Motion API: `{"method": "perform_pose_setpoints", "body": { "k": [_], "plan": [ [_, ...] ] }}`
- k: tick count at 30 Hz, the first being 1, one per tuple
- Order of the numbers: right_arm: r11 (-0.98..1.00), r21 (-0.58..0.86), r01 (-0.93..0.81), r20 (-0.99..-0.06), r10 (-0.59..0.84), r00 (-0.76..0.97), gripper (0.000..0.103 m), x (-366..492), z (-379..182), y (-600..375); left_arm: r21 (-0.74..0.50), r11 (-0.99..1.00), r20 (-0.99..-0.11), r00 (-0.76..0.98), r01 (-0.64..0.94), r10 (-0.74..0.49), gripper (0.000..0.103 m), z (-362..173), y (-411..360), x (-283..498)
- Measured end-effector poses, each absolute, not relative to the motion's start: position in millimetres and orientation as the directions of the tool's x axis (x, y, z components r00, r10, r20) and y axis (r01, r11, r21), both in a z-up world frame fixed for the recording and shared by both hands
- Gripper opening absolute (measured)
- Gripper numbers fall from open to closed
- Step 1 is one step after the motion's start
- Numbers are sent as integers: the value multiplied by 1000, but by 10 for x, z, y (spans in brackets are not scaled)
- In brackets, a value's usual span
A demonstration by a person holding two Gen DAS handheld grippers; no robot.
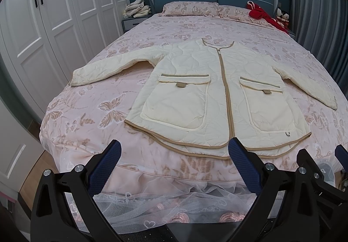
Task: Fold large clothes
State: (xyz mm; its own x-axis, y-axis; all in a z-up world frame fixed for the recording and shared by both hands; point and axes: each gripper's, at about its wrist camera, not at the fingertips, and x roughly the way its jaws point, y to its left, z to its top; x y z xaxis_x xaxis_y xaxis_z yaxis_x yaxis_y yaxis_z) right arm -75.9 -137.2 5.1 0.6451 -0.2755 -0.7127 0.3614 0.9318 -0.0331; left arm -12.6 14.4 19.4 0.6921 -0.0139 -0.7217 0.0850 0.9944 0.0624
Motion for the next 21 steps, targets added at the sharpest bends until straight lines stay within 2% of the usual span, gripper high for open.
{"method": "perform_pose_setpoints", "body": {
  "k": [21],
  "plan": [
    [932,-31,361,-719,-272,640,92,-759,48,-1373,63,994,-725,689,85,-13,96,195,149,-123]
  ]
}}
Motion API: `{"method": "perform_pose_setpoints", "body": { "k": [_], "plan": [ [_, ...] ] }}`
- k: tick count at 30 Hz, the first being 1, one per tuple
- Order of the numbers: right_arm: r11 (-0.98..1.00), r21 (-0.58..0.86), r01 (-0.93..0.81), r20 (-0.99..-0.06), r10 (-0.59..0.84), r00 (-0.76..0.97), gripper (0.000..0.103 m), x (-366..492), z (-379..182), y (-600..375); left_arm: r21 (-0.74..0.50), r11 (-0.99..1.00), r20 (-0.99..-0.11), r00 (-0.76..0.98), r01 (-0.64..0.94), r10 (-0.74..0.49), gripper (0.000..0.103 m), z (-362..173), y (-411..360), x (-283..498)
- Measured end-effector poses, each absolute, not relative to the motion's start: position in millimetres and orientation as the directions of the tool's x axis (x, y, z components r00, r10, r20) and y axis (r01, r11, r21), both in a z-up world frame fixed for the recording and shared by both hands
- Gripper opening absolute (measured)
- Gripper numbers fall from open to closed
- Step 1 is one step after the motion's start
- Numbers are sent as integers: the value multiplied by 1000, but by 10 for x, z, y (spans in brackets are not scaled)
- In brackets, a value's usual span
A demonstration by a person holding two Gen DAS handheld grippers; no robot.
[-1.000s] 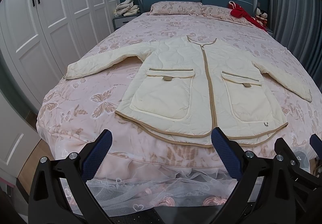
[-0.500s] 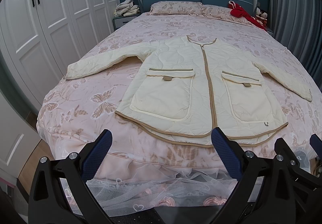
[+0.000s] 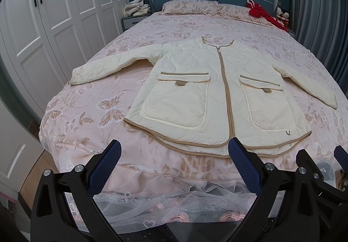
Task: Fold large clothes
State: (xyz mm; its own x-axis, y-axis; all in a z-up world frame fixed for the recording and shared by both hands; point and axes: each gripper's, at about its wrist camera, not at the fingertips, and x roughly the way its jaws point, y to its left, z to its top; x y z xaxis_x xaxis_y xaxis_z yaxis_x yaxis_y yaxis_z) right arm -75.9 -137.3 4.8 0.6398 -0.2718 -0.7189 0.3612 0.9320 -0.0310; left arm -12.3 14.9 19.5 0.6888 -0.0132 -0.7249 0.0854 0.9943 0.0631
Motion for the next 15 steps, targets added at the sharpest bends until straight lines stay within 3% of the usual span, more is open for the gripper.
{"method": "perform_pose_setpoints", "body": {
  "k": [15],
  "plan": [
    [931,-26,364,-733,-266,627,92,-771,-26,-1379,66,994,-731,682,86,-11,96,157,138,-127]
  ]
}}
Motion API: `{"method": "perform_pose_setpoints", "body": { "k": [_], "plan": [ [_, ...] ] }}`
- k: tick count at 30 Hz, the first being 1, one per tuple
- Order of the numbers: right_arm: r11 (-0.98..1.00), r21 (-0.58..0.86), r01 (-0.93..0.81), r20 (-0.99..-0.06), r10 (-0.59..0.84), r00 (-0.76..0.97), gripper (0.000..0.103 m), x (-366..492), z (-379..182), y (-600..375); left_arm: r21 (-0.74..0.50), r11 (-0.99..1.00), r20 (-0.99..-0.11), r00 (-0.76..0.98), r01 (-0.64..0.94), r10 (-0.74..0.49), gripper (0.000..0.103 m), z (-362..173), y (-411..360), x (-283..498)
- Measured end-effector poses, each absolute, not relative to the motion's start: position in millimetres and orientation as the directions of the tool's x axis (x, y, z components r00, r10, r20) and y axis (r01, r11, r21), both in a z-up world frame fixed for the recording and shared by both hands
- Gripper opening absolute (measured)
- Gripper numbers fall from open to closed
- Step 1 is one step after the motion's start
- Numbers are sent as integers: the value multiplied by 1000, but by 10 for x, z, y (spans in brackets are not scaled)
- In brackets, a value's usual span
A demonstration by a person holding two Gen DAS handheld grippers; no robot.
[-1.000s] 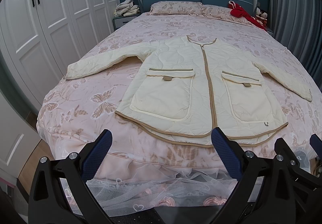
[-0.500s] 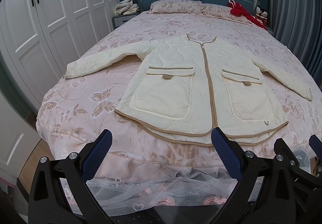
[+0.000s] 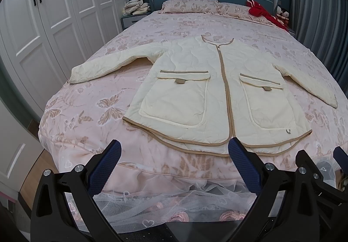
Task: Fold large clothes
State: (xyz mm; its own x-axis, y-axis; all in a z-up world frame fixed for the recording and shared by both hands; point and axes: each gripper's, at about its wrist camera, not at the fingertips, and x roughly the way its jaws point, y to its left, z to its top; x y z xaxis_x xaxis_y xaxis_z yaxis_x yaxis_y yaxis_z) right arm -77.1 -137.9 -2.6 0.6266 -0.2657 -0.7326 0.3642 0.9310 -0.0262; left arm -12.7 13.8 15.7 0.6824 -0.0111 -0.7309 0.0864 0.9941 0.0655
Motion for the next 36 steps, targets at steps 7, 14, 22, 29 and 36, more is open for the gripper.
{"method": "perform_pose_setpoints", "body": {
  "k": [7,14,22,29,36],
  "plan": [
    [933,-21,360,-747,-254,614,92,-734,-43,-1399,64,994,-741,672,85,-10,96,88,121,-123],
    [935,15,355,-748,-225,625,92,-619,-44,-1616,77,991,-744,668,109,-16,97,29,45,-11],
    [881,26,472,-746,-297,596,92,-244,-67,-2712,76,994,-740,672,72,8,97,37,68,447],
    [722,182,668,-758,-329,563,92,146,-245,-4433,64,996,-740,672,59,8,97,37,-45,976],
    [552,256,794,-786,-359,503,88,415,-685,-5703,52,997,-778,628,54,7,98,-110,-232,1386]
  ]
}}
